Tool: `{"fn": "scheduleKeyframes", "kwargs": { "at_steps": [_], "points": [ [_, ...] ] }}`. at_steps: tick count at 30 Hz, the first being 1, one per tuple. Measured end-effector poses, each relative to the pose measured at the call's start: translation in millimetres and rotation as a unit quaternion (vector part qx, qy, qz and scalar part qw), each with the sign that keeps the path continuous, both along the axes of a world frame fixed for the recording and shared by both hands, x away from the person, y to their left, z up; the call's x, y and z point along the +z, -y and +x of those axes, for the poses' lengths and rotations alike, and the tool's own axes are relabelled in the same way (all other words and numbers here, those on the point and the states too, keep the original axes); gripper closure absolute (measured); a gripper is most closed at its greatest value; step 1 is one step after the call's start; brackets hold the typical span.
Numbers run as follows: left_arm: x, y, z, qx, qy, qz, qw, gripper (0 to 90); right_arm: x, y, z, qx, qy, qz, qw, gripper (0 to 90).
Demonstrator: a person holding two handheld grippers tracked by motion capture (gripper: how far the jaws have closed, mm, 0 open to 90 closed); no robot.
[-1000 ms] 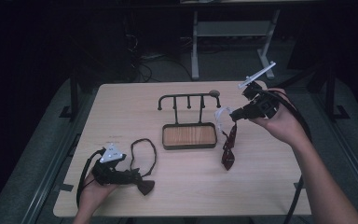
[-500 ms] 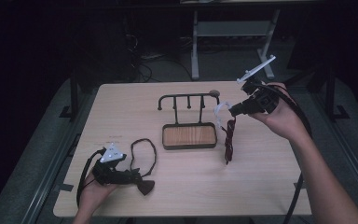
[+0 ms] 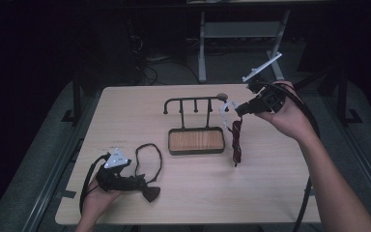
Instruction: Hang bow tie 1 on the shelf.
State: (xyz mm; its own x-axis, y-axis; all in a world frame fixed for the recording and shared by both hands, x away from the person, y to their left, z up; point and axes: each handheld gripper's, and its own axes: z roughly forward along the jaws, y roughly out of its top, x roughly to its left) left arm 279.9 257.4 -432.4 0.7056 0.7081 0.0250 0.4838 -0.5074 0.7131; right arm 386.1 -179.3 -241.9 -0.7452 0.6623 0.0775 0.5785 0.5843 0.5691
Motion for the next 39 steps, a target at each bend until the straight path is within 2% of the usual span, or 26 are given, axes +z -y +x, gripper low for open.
{"fn": "scheduleKeyframes", "kwargs": {
  "at_steps": [9,18,21,26,39],
  "points": [
    [-0.1,-0.1,-0.1,-0.001,0.002,0.000,1.0000,24.3,-0.5,-2.7,9.5,-0.007,-0.003,-0.006,1.0000,85.6],
    [0.2,0.3,-0.3,-0.001,0.004,0.000,1.0000,24.3,-9.4,-7.5,27.2,-0.017,-0.017,-0.016,0.9996,85.6],
    [0.8,0.3,-0.5,-0.003,0.007,0.002,1.0000,24.3,-13.1,-6.5,34.1,-0.028,-0.021,-0.021,0.9992,85.5],
    [0.0,0.8,-0.5,-0.001,0.003,0.001,1.0000,24.3,-19.1,-4.1,41.3,-0.036,-0.027,-0.024,0.9987,85.5],
    [-0.7,1.7,-0.8,0.001,0.002,-0.003,1.0000,24.3,-36.7,3.1,51.8,-0.056,-0.041,-0.014,0.9975,84.5]
  ]
}}
